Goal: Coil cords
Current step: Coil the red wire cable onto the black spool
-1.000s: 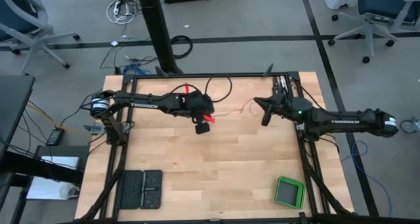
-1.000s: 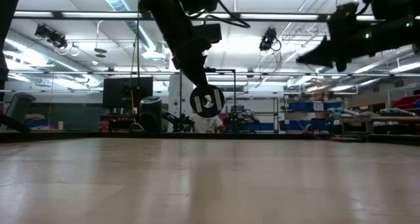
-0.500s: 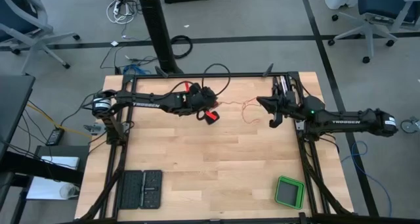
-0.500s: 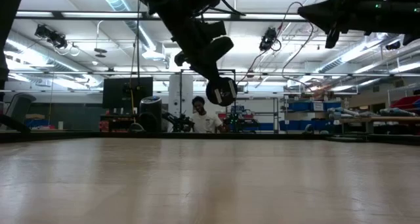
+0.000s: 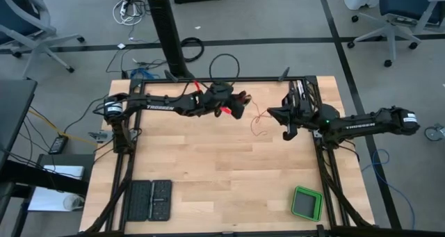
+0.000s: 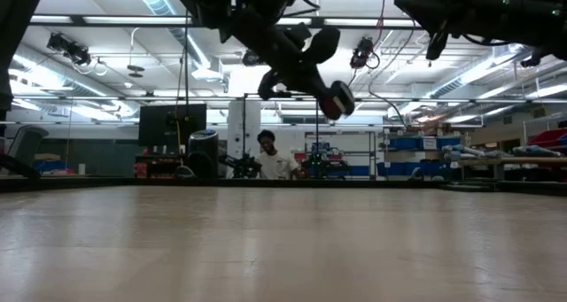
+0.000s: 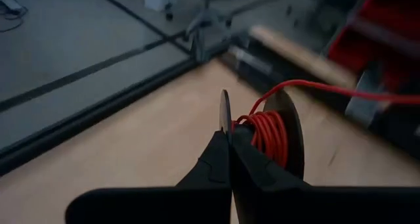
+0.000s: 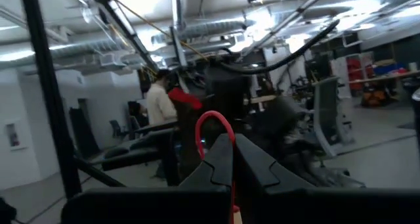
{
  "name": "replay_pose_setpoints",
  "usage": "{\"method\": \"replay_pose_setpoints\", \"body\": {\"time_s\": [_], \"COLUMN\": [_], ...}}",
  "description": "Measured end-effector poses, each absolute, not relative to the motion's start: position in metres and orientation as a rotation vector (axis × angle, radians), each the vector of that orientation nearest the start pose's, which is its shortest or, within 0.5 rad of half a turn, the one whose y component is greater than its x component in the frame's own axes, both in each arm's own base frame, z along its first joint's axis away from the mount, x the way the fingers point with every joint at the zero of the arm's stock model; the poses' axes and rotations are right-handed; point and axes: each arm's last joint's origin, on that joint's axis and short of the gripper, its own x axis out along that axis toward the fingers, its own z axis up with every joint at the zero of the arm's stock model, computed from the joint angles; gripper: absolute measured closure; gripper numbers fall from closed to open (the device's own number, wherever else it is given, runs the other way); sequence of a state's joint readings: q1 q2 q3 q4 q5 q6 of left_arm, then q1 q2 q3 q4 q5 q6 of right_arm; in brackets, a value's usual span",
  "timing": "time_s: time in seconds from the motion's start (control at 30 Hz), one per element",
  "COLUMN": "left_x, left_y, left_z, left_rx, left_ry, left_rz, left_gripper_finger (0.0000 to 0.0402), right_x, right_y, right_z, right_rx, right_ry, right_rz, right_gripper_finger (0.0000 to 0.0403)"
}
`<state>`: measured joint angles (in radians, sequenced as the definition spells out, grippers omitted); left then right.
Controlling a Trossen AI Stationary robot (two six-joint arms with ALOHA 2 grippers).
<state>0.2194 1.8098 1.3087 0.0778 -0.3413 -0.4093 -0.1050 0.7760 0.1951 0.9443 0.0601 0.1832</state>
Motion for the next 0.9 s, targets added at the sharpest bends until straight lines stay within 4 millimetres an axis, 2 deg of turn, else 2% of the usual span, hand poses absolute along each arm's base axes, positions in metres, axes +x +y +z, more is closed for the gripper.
{"method": "replay_pose_setpoints", "body": {"time_s": [0.17, 0.4, 0.53, 0.67, 0.9], "left_x": [0.408, 0.413, 0.414, 0.416, 0.418], "left_y": [0.103, 0.105, 0.104, 0.1, 0.096], "left_z": [0.263, 0.278, 0.282, 0.286, 0.284], "left_rx": [-0.467, -0.493, -0.496, -0.44, -0.259], "left_ry": [0.127, -0.084, -0.112, -0.094, -0.014], "left_rz": [0.65, 0.62, 0.572, 0.414, 0.185], "left_gripper_finger": [0.0401, 0.04, 0.04, 0.04, 0.04], "right_x": [0.172, 0.206, 0.217, 0.22, 0.222], "right_y": [-0.014, -0.009, -0.009, -0.01, -0.014], "right_z": [0.246, 0.242, 0.235, 0.231, 0.241], "right_rx": [0.158, 0.166, 0.148, 0.149, 0.07], "right_ry": [-0.349, -0.138, -0.091, -0.029, 0.139], "right_rz": [-0.01, 0.059, 0.06, 0.051, 0.025], "right_gripper_finger": [0.0403, 0.0403, 0.0403, 0.0403, 0.0403]}}
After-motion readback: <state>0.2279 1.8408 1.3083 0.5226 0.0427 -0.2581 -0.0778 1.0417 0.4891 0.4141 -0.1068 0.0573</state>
